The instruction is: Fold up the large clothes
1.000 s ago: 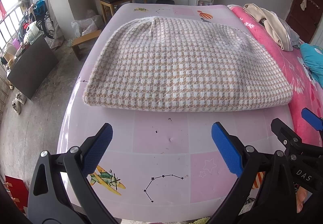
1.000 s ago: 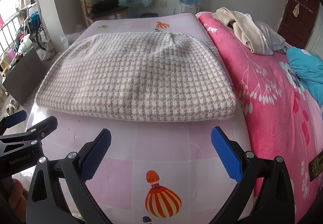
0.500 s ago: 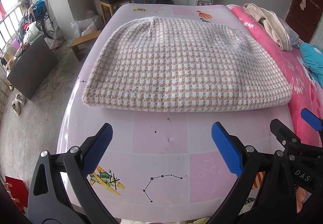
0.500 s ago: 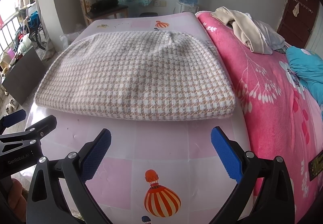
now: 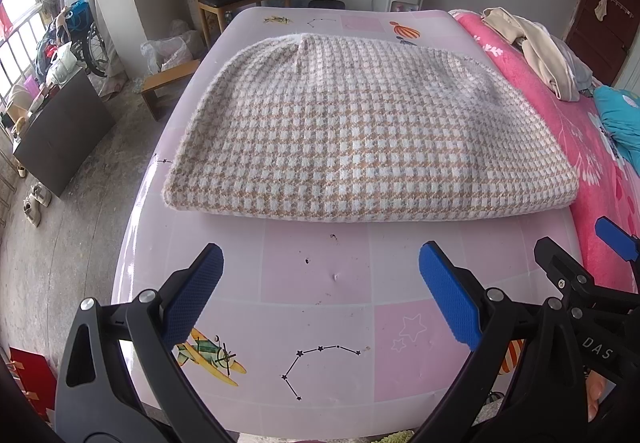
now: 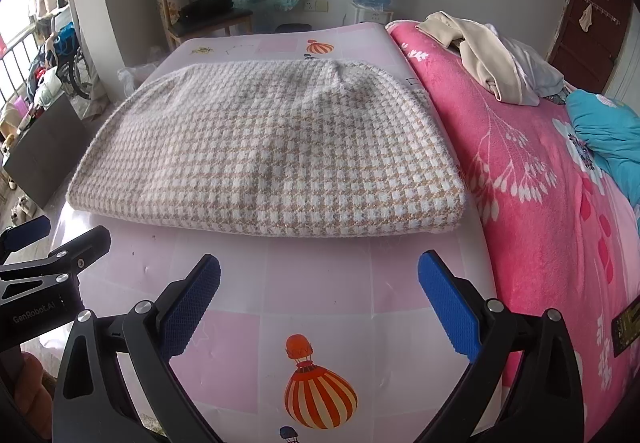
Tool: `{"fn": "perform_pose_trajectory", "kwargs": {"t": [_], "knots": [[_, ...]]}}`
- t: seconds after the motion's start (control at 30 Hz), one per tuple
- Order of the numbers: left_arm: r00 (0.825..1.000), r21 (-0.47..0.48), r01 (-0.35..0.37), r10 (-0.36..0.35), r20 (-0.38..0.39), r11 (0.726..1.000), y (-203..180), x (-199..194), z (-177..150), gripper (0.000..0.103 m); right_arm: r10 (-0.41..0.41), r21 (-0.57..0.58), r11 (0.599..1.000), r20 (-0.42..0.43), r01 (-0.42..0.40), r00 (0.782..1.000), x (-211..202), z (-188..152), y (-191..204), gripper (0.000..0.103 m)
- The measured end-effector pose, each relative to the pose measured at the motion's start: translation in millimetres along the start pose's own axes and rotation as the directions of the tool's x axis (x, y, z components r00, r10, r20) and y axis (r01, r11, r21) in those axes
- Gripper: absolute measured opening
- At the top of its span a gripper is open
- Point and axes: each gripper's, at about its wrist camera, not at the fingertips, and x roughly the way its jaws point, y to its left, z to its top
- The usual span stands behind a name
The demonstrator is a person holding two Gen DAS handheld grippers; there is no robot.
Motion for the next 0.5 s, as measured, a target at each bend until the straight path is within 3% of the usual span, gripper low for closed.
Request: {"fn": "perform_pose_trajectory", "kwargs": {"t": [0.5], "knots": [[1.0, 0.001, 0.0, 0.0, 0.001, 1.0, 0.8, 0.1, -0.3, 0.095, -0.004, -0.007, 1.0, 0.001, 0.004, 1.0, -1.1, 0.1, 1.6, 0.097]]}}
